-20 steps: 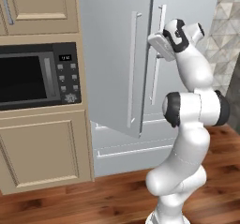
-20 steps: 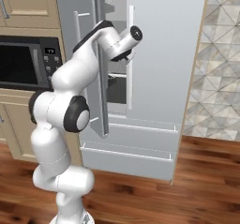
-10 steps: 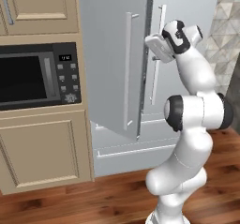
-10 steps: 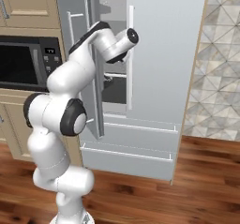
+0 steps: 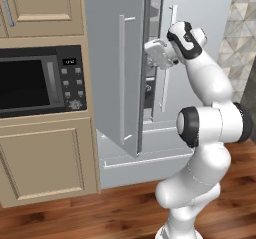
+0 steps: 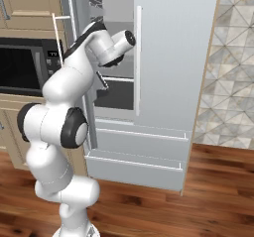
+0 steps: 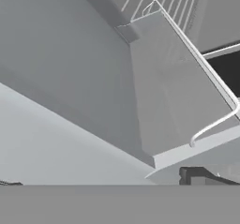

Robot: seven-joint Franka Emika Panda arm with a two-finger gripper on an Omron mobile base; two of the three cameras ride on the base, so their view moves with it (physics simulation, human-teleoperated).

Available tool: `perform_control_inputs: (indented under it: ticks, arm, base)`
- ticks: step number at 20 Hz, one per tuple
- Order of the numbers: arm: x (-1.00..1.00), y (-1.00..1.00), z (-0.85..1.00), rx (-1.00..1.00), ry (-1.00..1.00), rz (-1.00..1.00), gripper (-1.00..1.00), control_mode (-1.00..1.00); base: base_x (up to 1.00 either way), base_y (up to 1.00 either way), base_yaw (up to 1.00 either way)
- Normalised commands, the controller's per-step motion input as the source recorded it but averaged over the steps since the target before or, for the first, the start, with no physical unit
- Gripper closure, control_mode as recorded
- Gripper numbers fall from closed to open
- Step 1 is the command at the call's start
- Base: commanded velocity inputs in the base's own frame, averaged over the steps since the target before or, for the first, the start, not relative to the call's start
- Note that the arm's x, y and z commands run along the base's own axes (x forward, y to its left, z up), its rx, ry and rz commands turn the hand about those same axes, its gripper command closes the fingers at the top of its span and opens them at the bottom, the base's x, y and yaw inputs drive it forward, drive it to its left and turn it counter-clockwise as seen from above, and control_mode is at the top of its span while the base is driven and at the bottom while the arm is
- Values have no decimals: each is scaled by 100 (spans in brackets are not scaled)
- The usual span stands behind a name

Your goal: Take the lemon wedge from the fridge and place it on the plate with fish on the dining counter.

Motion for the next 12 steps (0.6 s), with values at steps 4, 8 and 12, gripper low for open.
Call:
perform_control_inputs:
  ticks: [4, 8, 12]
  arm:
    - [0, 100, -36, 0, -3, 8, -100, -100]
    - [0, 100, -58, 0, -5, 5, -100, -100]
    - [-15, 100, -69, 0, -13, 9, -100, -100]
  base:
    - [0, 0, 0]
    - [0, 0, 0]
    - [0, 0, 0]
